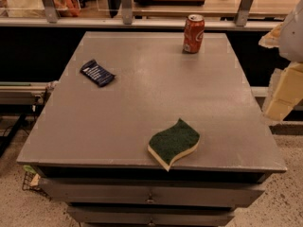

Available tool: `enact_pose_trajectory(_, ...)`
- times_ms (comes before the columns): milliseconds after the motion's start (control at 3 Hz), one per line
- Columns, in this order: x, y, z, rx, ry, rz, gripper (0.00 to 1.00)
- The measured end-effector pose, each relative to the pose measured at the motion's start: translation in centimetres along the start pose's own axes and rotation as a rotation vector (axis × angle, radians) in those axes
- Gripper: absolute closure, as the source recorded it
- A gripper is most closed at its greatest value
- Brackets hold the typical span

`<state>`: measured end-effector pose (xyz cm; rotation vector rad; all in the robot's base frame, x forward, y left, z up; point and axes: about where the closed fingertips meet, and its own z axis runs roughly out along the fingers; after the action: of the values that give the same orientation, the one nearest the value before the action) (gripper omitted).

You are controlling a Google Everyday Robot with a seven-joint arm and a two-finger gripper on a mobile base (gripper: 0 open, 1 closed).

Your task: Pick coke can

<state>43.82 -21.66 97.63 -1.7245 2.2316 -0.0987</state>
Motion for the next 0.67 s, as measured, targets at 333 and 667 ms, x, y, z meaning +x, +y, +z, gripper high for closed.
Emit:
enact_pose_trajectory(333,0.0,0.0,0.0,0.000,0.000,0.000,0.00)
enact_pose_trajectory(667,-0.1,-1.8,1.6,0.035,-0.027,0.045,0.00)
